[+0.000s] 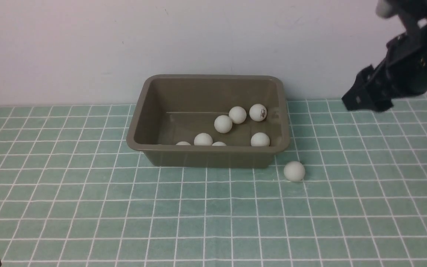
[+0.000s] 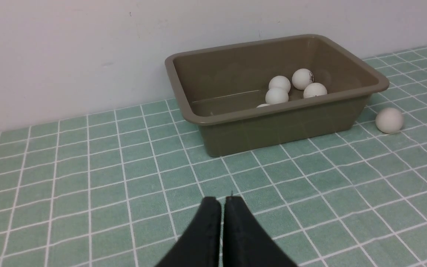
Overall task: Put the table tennis balls in the box on the green coffee tablecloth.
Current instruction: 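Reach for and grasp a ping pong ball on the table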
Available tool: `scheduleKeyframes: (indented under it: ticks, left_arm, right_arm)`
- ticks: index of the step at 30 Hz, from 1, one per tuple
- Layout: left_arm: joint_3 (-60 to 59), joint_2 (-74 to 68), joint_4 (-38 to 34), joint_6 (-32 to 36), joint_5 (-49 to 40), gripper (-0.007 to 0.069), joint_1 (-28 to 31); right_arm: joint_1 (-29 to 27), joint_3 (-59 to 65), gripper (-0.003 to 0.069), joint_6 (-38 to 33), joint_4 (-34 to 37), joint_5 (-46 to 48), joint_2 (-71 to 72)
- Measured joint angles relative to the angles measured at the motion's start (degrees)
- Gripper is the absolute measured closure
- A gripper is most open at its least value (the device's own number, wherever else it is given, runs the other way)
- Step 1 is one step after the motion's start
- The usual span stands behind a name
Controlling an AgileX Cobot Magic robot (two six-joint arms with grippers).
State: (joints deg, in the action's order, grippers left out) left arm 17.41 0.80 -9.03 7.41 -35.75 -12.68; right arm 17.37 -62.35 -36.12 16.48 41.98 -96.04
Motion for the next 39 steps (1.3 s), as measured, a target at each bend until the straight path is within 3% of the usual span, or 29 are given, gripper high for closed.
scheduleKeyframes:
  ticks: [29,39]
  left_arm:
    - [0.0,0.0,0.0,0.0,0.0,0.0629,0.0]
    - [0.0,0.0,0.0,0.0,0.0,0.0629,0.0]
  right_arm:
    - [0.0,-12.7,0.0234,-0.5,0.0,0.0,-15.1]
    - [0.0,-13.5,0.0242,-2.8,3.8,-1.0,-19.0]
